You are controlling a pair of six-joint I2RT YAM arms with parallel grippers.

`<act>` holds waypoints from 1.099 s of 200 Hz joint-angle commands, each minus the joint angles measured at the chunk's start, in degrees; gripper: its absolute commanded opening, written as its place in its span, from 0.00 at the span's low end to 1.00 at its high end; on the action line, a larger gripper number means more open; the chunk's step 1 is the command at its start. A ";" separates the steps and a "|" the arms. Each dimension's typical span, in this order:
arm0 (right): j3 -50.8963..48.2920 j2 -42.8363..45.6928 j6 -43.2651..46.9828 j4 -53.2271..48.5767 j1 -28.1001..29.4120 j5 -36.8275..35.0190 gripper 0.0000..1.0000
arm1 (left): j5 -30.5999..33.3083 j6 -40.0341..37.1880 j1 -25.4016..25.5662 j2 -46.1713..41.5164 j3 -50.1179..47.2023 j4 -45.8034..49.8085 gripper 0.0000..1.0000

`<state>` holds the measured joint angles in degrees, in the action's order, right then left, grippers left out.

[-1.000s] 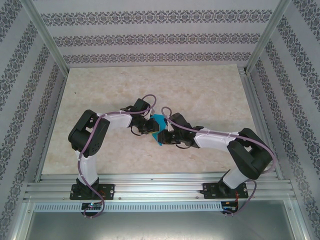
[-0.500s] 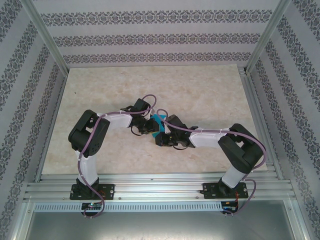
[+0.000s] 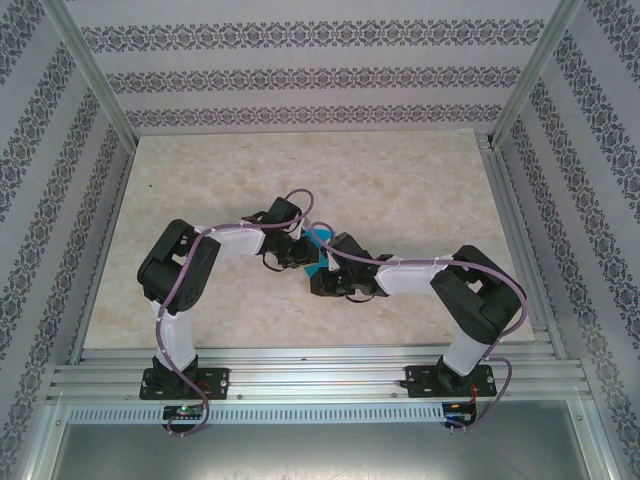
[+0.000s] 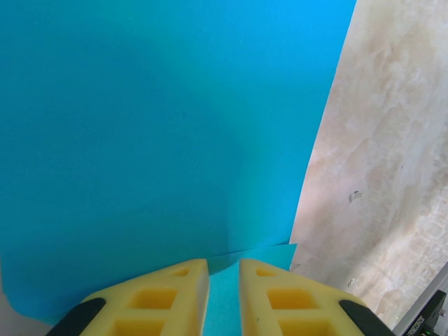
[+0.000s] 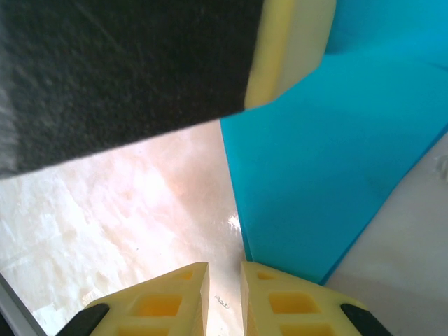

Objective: Fold a paper plane with a square sheet of paper (fold left side to right side)
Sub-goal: Third fold the triangle at the center of the table.

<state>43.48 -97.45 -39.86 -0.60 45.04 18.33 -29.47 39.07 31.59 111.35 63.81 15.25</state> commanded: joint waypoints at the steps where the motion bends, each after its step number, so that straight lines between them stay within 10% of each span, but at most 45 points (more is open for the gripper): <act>1: -1.60 -1.24 -1.69 -1.56 0.96 0.34 0.19 | 3.33 -1.65 1.17 3.57 -0.44 1.96 0.22; 220: -6.48 -3.80 -3.12 -4.92 -0.45 0.34 0.00 | -1.56 -3.98 -5.03 -11.30 0.39 1.47 0.24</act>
<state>39.94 -97.41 -43.62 3.73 44.47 18.65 -29.30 36.05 26.33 104.20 66.98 19.53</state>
